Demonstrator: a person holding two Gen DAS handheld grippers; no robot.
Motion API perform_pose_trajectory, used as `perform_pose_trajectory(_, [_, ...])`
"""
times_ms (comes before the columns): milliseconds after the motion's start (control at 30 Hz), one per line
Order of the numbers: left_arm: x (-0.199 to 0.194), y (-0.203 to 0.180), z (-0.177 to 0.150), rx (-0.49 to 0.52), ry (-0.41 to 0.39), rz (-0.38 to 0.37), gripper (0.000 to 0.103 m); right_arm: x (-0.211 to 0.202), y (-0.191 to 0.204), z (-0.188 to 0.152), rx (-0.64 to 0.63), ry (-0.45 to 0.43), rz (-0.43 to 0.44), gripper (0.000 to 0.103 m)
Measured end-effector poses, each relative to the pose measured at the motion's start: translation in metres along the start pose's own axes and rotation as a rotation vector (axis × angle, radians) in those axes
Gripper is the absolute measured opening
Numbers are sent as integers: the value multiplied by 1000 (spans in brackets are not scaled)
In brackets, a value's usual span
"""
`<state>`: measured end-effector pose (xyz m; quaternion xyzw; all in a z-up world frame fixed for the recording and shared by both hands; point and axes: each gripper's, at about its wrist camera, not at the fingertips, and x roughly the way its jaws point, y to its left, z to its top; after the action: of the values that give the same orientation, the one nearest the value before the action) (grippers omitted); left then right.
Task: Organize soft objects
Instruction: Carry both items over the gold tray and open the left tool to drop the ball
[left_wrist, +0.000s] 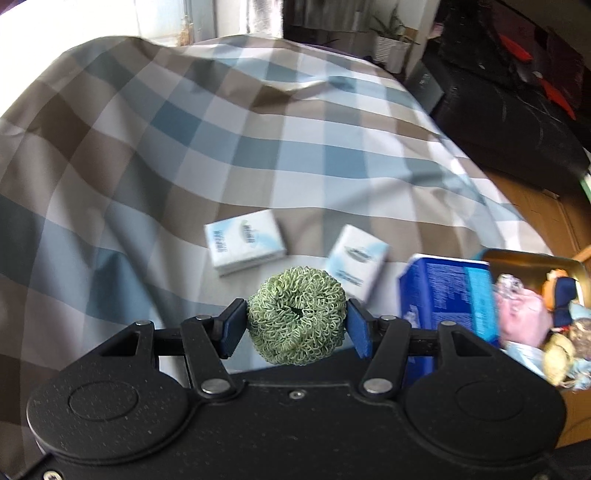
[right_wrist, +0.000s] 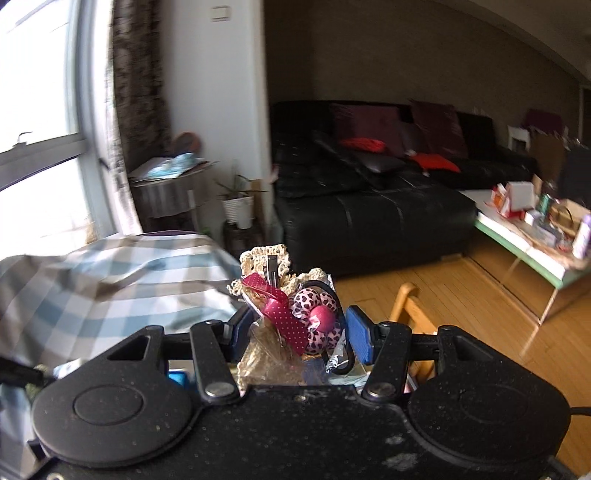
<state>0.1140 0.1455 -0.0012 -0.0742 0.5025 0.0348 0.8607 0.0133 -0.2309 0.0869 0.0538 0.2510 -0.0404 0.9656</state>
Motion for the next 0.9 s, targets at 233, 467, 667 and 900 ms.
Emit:
perform_pose_trajectory(233, [-26,-71,5,112,-25,-61,55,45,-32,16,48,54,-26,53])
perform_pose_trajectory(467, [-30,-146,9,207,-28,-135,55,74,-58,9,121,165,-39,53])
perform_pose_trajectory(667, [-9,-199,10,266,2,-160,55,88,-86,3,219,259,-38,53])
perform_pose_trajectory(900, [22,-245,14,315,38,-147,55,96,-97,0,263,272,2,53])
